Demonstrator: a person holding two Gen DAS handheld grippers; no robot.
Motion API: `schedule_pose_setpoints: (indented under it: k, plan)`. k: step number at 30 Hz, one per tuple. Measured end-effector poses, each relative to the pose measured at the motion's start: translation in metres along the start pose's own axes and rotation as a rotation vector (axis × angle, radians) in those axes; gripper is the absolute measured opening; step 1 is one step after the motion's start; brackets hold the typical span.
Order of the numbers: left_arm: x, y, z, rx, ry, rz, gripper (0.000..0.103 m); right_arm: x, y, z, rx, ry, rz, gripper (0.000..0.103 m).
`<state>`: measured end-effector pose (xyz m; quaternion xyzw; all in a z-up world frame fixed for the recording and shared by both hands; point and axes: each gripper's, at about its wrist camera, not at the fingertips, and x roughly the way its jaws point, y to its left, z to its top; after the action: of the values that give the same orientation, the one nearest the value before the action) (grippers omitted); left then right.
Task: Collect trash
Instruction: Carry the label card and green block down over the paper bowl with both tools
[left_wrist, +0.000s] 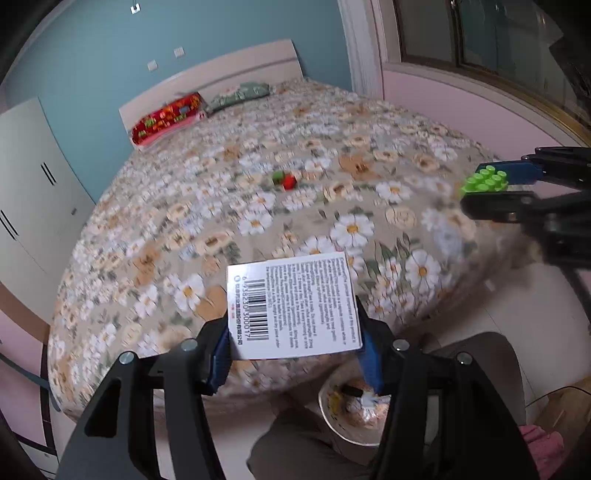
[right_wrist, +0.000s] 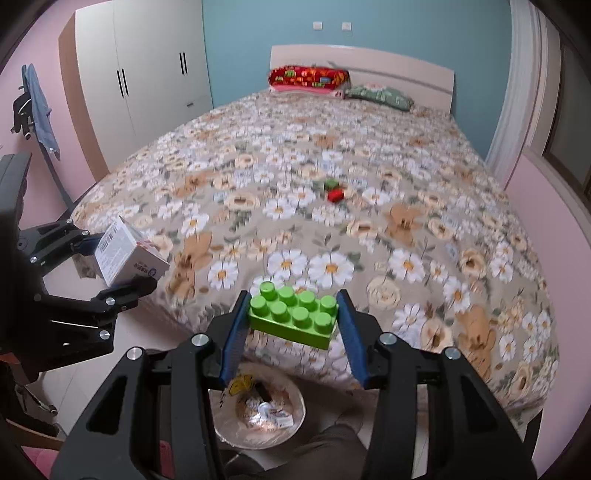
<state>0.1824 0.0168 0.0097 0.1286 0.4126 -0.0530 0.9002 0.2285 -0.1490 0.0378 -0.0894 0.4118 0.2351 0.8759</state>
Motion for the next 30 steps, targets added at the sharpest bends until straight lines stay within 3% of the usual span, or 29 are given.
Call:
schedule_pose_setpoints:
  k: [13,30]
  plan:
    - [0.081,-0.024,-0.061,-0.024,0.177,-0.067,0.058,0.067,0.007,-0.062,0.016,0.134,0.052,0.048]
    - [0.164,-0.062,-0.128,-0.017,0.338,-0.109,0.058,0.159,0.02,-0.144,0.042,0.329,0.084,0.048]
